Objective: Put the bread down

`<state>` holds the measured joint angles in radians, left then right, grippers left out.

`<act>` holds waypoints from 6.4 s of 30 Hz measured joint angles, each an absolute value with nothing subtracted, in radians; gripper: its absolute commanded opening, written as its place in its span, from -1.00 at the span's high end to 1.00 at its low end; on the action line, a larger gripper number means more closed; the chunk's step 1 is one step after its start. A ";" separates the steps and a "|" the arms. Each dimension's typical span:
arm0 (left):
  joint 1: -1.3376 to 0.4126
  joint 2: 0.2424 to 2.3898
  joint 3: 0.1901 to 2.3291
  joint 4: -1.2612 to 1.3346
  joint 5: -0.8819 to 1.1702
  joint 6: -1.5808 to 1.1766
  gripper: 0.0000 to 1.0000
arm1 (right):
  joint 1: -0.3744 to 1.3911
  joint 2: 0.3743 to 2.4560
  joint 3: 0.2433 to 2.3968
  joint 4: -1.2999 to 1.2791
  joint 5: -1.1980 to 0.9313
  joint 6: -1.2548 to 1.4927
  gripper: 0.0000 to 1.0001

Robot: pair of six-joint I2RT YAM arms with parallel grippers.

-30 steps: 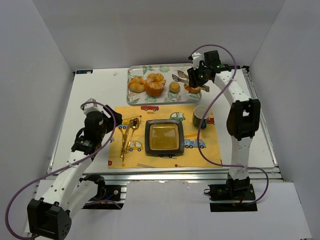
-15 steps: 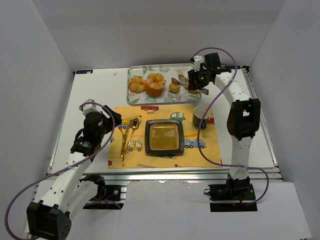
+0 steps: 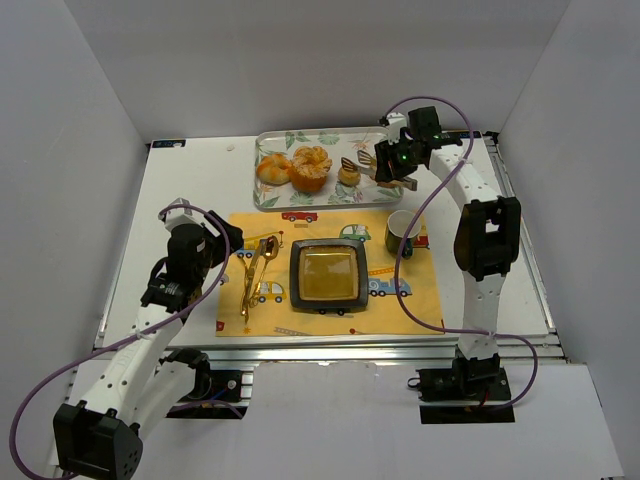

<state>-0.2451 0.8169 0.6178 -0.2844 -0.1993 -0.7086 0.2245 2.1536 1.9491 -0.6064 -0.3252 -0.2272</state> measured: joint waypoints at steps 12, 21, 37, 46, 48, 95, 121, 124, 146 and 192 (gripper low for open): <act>-0.245 0.817 0.617 -0.284 -0.199 -0.709 -0.73 | 0.224 2.154 1.944 -0.622 -0.344 -0.227 -0.17; -0.245 0.817 0.616 -0.283 -0.199 -0.715 -0.73 | 0.231 2.164 1.928 -0.633 -0.344 -0.232 -0.18; -0.245 0.817 0.613 -0.277 -0.199 -0.715 -0.74 | 0.258 2.167 1.924 -0.636 -0.330 -0.246 -0.01; -0.245 0.816 0.613 -0.278 -0.200 -0.716 -0.73 | 0.257 2.167 1.923 -0.640 -0.318 -0.262 0.65; -0.245 0.813 0.613 -0.278 -0.200 -0.716 -0.73 | 0.254 2.166 1.923 -0.639 -0.331 -0.266 0.73; -0.245 0.788 0.610 -0.252 -0.203 -0.733 -0.73 | 0.460 1.396 1.114 -0.666 -0.578 -0.751 -0.02; -0.245 0.783 0.601 -0.251 -0.204 -0.733 -0.73 | 0.460 1.429 1.115 -0.620 -0.582 -0.748 -0.12; -0.245 0.776 0.601 -0.254 -0.204 -0.734 -0.73 | 0.460 1.429 1.115 -0.618 -0.584 -0.745 -0.09; -0.245 0.706 0.597 -0.285 -0.235 -0.749 -0.73 | 0.685 2.125 1.832 -0.259 -0.153 -0.523 0.04; -0.245 0.725 0.595 -0.295 -0.248 -0.760 -0.74 | 0.698 2.320 1.951 -0.263 0.056 -0.524 0.67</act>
<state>-0.2451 0.7250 0.5949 -0.2955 -0.2478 -0.7601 0.6979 2.3199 1.9511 -0.2630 0.0555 -0.5236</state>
